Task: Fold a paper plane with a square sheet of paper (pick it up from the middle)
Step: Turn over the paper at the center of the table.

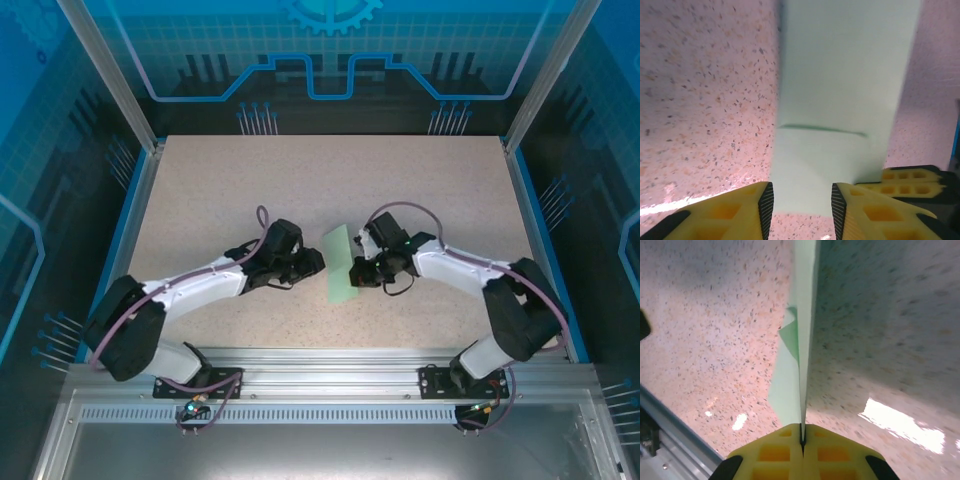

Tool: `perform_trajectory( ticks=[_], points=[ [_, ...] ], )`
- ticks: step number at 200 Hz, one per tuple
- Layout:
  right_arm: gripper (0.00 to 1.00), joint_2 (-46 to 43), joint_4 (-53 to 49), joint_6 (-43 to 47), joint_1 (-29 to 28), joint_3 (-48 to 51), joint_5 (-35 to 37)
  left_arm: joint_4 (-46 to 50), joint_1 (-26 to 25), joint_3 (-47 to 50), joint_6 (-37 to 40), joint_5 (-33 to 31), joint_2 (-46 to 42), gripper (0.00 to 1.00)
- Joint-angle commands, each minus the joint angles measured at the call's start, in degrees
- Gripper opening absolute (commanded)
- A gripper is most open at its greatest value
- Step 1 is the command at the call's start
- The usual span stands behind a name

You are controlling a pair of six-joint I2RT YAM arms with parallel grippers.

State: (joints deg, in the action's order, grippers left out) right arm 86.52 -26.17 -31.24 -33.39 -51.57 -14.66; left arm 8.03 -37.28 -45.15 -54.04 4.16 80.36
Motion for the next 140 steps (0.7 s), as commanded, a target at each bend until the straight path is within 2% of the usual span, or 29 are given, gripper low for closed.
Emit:
perform_trajectory(
  ticks=[1,31,58,99,125,140],
  points=[
    [0.04,-6.06,-16.33,4.11,-0.08,-6.72,15.85,5.18,0.25,1.40,-0.33,-5.52,-5.20,0.41],
    [0.05,-5.20,-34.38,3.14,-3.28,-15.92,40.86,8.35,0.29,3.02,-0.95,-11.28,-11.36,0.45],
    [0.04,0.87,-41.87,0.80,-8.51,-21.01,51.31,10.69,0.39,4.50,-2.08,-15.47,-15.23,0.48],
    [0.05,18.68,-43.69,-2.72,-17.56,-29.38,49.17,14.80,0.44,5.85,-4.05,-20.51,-19.98,0.48],
    [0.15,30.35,-42.30,-1.39,-23.48,-38.91,41.78,17.30,0.78,7.63,-5.82,-23.44,-24.46,0.51],
    [0.20,33.42,-39.94,-0.04,-25.02,-42.55,35.62,18.18,1.06,8.73,-6.48,-24.19,-26.80,0.53]
  ],
)
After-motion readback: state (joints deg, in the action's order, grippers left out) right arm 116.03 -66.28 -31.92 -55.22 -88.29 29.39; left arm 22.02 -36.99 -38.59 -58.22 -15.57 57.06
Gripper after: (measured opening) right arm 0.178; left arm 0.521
